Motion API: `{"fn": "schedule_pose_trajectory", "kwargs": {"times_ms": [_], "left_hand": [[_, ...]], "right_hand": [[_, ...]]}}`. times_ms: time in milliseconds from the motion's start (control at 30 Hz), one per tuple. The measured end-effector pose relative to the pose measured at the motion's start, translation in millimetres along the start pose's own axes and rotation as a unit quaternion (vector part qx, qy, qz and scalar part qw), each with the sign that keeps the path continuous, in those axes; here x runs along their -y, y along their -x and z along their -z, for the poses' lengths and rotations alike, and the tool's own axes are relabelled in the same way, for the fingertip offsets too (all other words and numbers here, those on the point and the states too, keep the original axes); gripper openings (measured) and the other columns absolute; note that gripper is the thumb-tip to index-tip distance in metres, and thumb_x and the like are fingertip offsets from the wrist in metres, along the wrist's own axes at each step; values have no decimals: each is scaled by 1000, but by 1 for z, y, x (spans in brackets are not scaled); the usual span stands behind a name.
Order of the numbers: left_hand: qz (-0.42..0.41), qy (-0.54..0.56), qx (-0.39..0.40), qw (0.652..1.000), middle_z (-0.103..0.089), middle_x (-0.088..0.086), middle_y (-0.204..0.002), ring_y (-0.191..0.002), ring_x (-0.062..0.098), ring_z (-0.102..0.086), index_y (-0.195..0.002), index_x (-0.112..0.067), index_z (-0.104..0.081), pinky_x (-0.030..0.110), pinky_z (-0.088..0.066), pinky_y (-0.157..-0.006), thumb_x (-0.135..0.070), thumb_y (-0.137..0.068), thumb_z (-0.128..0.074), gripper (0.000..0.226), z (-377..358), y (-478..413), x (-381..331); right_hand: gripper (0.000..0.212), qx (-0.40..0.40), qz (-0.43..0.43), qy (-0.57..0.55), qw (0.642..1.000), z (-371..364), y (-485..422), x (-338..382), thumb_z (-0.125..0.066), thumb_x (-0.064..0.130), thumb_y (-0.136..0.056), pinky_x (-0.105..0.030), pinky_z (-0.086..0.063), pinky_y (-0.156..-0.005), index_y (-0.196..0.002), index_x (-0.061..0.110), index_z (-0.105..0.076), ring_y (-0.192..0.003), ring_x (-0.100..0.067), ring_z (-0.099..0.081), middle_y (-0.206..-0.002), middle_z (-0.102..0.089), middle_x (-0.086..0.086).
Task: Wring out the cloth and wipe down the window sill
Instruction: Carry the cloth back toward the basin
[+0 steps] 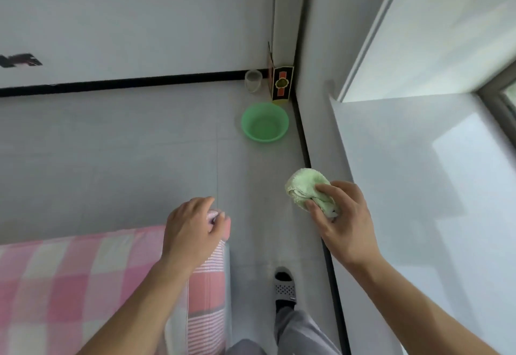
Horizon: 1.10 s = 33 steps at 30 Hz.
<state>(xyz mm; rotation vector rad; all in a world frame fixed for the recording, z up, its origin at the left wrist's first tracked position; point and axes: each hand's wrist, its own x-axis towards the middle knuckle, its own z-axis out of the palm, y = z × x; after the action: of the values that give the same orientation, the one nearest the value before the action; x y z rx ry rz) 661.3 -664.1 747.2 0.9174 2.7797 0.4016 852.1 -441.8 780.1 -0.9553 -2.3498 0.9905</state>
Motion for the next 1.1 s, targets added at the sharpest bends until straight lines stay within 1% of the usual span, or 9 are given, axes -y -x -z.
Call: {"fn": "schedule_pose_trajectory", "kwargs": {"times_ms": [100, 167, 267, 367, 567, 733, 867, 1033, 1100], "left_hand": [[15, -12, 7, 1000, -72, 11, -107, -98, 34, -67, -113, -10, -67, 42, -52, -85, -47, -85, -43, 52, 10, -62, 19], [20, -17, 9, 1000, -72, 10, -108, -98, 34, -67, -114, -11, -66, 43, -52, -86, -47, -85, -41, 53, 19, -103, 32], [21, -26, -5, 999, -72, 8, -107, -97, 33, -67, -115, -12, -66, 43, -51, -86, -46, -86, -41, 52, 30, -172, 51], [14, -22, 10, 1000, -71, 7, -110, -100, 32, -66, -117, -13, -64, 43, -49, -89, -48, -87, -40, 53, 34, -250, 67], [-65, -38, 43, 996, -68, 4, -111, -100, 30, -63, -120, -16, -61, 41, -45, -93, -52, -88, -35, 54, 40, -387, 69], [-126, -55, 71, 988, -69, 4, -109, -98, 30, -64, -119, -16, -61, 41, -46, -92, -51, -89, -37, 52, 28, -509, 53], [-157, -60, 114, 979, -69, 5, -108, -99, 30, -64, -119, -15, -60, 41, -46, -90, -51, -89, -35, 54, 0, -605, 35], [-207, -61, 180, 960, -68, 3, -116, -107, 27, -62, -125, -17, -57, 40, -44, -94, -52, -88, -31, 58, -51, -702, 19], [-233, -65, 199, 950, -67, 4, -119, -109, 27, -62, -127, -16, -57, 41, -45, -96, -51, -90, -36, 55, -74, -735, 20]], "right_hand": [[31, 14, 8, 9, 1000, -28, -78, 9, -75, 34, -84, -37, -49, -91, -113, 22, -69, -109, -22, -55, -116, -54, 4], [32, 22, 9, 17, 1000, -47, -127, 16, -75, 33, -84, -41, -50, -92, -113, 21, -69, -109, -24, -55, -116, -54, 4], [33, 29, 9, 19, 999, -77, -200, 29, -74, 34, -84, -43, -51, -91, -114, 22, -69, -110, -23, -54, -117, -54, 5], [33, 23, 4, 30, 999, -111, -268, 35, -76, 33, -83, -43, -51, -90, -113, 21, -69, -110, -23, -54, -117, -54, 4], [33, -5, -34, 28, 999, -166, -372, 39, -76, 31, -83, -43, -50, -93, -112, 17, -70, -110, -22, -54, -117, -57, 0], [32, -22, -77, 16, 997, -199, -450, 27, -77, 31, -82, -37, -50, -89, -111, 19, -70, -111, -22, -54, -117, -57, 3], [33, -35, -126, 7, 991, -224, -506, 1, -76, 35, -81, -35, -50, -86, -110, 20, -70, -108, -24, -56, -116, -57, 3], [34, -36, -210, 21, 977, -265, -562, -45, -78, 33, -79, -37, -51, -85, -111, 24, -70, -109, -23, -55, -117, -55, 6], [34, -37, -238, 26, 970, -289, -580, -65, -77, 34, -79, -37, -52, -84, -111, 24, -70, -111, -22, -53, -117, -54, 7]]}}
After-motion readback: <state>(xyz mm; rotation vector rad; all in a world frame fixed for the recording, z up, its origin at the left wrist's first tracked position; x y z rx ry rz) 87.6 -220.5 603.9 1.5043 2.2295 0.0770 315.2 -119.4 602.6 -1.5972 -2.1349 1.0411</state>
